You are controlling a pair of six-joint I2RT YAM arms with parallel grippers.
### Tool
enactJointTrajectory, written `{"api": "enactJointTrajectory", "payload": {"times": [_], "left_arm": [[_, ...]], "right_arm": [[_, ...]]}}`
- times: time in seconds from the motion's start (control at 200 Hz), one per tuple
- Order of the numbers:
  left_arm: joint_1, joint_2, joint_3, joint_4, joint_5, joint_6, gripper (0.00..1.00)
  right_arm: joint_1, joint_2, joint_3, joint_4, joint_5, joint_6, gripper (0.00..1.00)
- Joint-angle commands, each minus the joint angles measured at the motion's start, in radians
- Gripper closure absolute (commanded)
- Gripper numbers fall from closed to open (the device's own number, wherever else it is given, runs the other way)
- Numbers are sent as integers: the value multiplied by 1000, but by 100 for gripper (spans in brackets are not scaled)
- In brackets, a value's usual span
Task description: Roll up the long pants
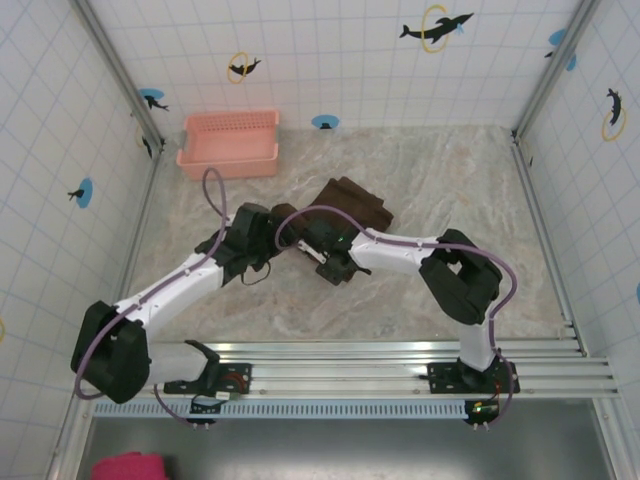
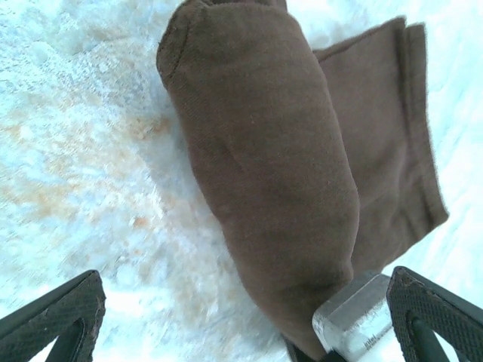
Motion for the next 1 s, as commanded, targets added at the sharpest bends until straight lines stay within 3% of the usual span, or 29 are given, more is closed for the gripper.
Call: {"api": "enactJointTrajectory", "payload": {"times": [0.0,0.155,0.305,0.545,0.856,0.896,0.956,0.976,0.986,0.996], "left_arm": [[-5,-39,-125,282,3,-85,3],[4,14,-247,560,1,-145,3],[15,180,-250,794,53,-183,3],[31,312,-206,784,46,-181,3],[49,385,-60,536,72,-85,4],[53,407,-45,534,78,-80,12],[61,449,-26,538,99,-72,46],[64,468,-22,557,114,-66,67],[67,479,-19,571,122,-62,94],[70,490,-16,581,135,-62,100]], "right_arm": [[-16,186,-87,-72,-411,-4,100],[-28,176,-117,-53,-449,-2,100],[-33,149,-143,-51,-460,-19,100],[-37,113,-160,-91,-476,-54,100],[-2,109,-143,-125,-426,-68,100],[3,106,-146,-125,-429,-68,100],[9,102,-149,-126,-429,-67,100],[11,102,-150,-125,-429,-66,100],[11,102,-151,-126,-429,-64,100],[11,101,-151,-126,-430,-65,100]]}}
